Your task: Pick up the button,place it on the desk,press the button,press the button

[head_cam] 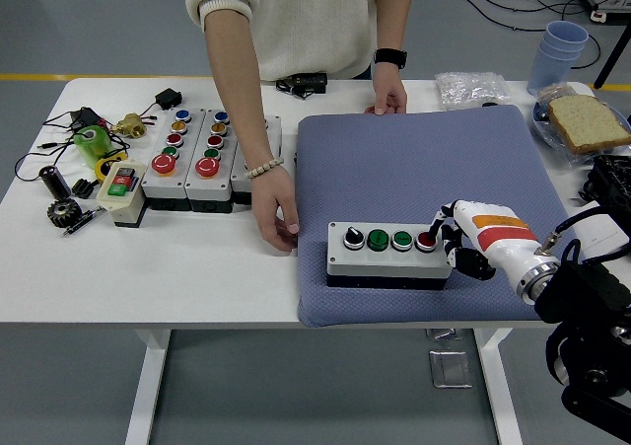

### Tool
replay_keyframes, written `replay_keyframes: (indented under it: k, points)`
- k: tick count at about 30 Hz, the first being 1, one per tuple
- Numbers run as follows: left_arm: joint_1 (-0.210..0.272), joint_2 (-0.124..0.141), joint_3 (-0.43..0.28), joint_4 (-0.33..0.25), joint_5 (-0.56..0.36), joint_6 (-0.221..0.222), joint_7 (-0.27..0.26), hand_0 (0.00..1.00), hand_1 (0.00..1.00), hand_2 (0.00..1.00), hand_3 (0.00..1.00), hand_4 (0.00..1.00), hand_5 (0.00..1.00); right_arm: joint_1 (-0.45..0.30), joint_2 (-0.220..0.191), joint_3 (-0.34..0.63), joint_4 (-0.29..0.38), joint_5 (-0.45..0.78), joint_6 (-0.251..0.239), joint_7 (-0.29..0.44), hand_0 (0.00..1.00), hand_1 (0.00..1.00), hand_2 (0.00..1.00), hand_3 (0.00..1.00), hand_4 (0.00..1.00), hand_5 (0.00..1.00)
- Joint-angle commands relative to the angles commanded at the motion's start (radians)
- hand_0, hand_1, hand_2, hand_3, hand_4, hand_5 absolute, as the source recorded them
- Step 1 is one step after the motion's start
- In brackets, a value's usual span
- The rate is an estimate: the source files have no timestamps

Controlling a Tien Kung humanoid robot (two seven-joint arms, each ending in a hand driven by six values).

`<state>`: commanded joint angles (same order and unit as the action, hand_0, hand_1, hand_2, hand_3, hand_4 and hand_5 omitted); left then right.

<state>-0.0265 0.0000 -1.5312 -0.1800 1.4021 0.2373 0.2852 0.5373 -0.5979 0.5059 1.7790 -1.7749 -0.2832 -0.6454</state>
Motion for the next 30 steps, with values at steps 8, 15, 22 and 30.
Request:
replay_keyframes:
  k: [8,15,22,30]
  points:
    - [0.000,0.000,0.000,0.000,-0.002,0.001,0.000,0.547,0.421,0.424,0.430,0.255,0.418,-0.001,0.007,-0.013,0.000,0.005,-0.003,0.000,0.098,0.002,0.214,0.495,0.351,0.002]
    - [-0.001,0.000,-0.001,0.000,-0.001,0.001,0.001,0.547,0.421,0.424,0.429,0.255,0.418,0.000,0.012,-0.021,0.000,0.007,-0.005,0.000,0.097,0.002,0.214,0.494,0.350,0.002]
    - [-0.002,0.000,-0.001,0.000,0.000,0.001,0.001,0.547,0.421,0.424,0.429,0.257,0.420,-0.001,0.015,-0.024,0.000,0.008,-0.006,0.000,0.097,0.002,0.214,0.496,0.350,0.002]
    - [-0.003,0.000,-0.001,0.000,0.000,0.002,0.002,0.547,0.421,0.424,0.429,0.257,0.423,-0.002,0.024,-0.027,0.000,0.006,-0.008,0.000,0.097,0.002,0.214,0.496,0.349,0.002]
